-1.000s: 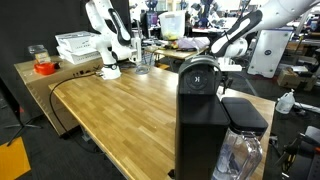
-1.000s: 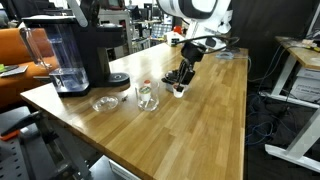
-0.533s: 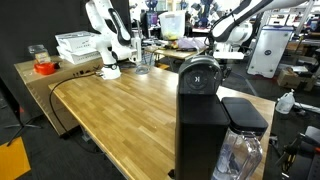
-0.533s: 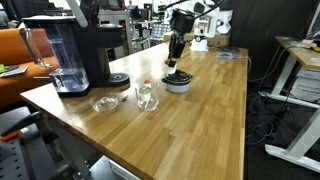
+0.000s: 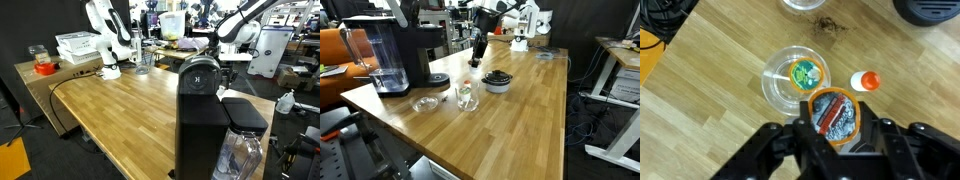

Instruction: Put the coffee pod inside the glass container

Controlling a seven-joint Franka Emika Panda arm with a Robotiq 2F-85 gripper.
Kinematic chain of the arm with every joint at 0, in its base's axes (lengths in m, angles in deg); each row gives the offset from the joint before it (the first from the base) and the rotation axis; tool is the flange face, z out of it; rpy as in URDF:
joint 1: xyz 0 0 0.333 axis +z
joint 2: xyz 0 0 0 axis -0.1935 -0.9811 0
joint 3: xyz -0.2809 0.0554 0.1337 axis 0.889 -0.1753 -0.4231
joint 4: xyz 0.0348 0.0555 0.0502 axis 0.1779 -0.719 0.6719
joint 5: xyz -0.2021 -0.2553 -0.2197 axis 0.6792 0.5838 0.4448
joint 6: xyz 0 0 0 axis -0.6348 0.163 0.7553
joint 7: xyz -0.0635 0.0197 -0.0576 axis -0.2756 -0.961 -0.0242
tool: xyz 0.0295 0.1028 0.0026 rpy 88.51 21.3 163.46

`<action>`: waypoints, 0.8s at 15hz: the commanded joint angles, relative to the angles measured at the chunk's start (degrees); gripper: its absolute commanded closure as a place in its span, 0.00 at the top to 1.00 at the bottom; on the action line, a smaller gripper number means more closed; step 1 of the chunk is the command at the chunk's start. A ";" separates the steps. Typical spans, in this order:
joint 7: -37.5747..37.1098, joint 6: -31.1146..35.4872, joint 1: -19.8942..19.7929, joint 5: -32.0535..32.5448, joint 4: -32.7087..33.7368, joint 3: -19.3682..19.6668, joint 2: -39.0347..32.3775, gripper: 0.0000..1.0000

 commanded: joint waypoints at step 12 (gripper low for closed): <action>-2.71 1.05 -0.68 0.29 -10.29 0.78 6.18 0.24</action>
